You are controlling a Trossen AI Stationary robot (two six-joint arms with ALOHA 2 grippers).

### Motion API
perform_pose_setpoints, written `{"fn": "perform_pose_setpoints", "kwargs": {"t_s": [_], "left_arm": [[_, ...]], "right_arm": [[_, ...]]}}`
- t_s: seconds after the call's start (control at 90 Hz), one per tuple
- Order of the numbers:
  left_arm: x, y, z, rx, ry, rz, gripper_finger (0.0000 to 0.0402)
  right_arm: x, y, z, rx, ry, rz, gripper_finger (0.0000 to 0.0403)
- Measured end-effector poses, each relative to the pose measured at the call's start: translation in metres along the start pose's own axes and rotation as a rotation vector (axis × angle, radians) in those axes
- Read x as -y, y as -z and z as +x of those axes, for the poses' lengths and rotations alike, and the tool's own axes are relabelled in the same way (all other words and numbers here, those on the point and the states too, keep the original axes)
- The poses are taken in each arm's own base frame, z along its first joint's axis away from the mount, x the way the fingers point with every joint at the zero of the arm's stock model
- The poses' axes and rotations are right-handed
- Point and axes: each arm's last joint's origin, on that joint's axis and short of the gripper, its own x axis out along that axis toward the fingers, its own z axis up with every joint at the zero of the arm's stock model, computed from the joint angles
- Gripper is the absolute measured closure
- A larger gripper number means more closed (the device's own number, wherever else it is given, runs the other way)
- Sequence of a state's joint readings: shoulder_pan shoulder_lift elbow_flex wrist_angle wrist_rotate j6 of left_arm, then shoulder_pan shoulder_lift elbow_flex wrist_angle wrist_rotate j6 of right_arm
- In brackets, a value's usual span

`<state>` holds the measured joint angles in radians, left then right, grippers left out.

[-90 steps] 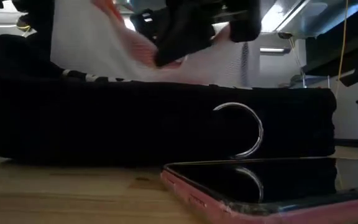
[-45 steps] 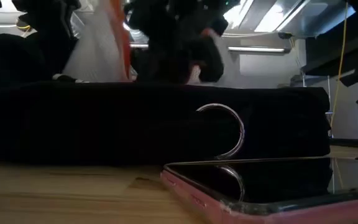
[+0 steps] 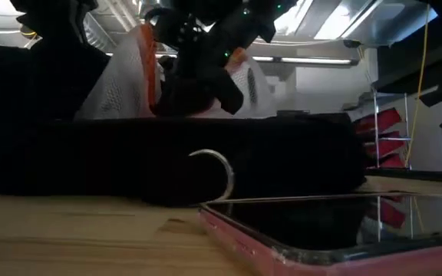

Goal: Unpack backpack
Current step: Put the transparent white zip bag into the black backpack, then close the black backpack

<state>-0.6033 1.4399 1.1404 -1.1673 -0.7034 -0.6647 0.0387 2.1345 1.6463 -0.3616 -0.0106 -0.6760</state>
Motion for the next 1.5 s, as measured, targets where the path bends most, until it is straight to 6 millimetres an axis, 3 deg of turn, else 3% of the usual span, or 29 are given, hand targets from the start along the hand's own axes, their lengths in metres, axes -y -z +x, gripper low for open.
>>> {"fn": "perform_pose_setpoints", "kwargs": {"t_s": [0.189,0.422,0.578,0.744,0.922,1.156,1.333,1.5], "left_arm": [[0.000,0.000,0.000,-0.003,0.005,0.001,0.0401],[0.000,0.000,0.000,-0.002,0.006,0.001,0.0401],[0.001,0.001,0.000,-0.003,0.005,0.004,0.0401],[0.001,0.004,0.004,-0.014,-0.004,0.010,0.0401],[0.002,0.008,0.007,-0.033,0.000,0.009,0.0401],[0.003,0.007,0.007,-0.038,0.015,-0.008,0.0401],[0.004,0.007,0.006,-0.032,0.024,-0.018,0.0401],[0.008,0.006,0.004,-0.012,0.047,-0.022,0.0401]], "right_arm": [[0.000,-0.003,-0.011,0.035,-0.072,0.096,0.0369],[-0.004,0.000,-0.023,-0.013,-0.150,0.095,0.0217],[0.004,-0.011,-0.057,0.031,-0.116,0.075,0.0122],[0.009,-0.016,-0.103,0.028,-0.081,0.094,0.0071],[0.012,0.003,-0.121,-0.169,-0.062,0.161,0.0069],[-0.001,0.025,-0.129,-0.472,-0.081,0.266,0.0113],[-0.009,0.039,-0.139,-0.511,-0.105,0.358,0.0153],[-0.032,0.082,-0.143,-0.520,-0.093,0.416,0.0184]]}}
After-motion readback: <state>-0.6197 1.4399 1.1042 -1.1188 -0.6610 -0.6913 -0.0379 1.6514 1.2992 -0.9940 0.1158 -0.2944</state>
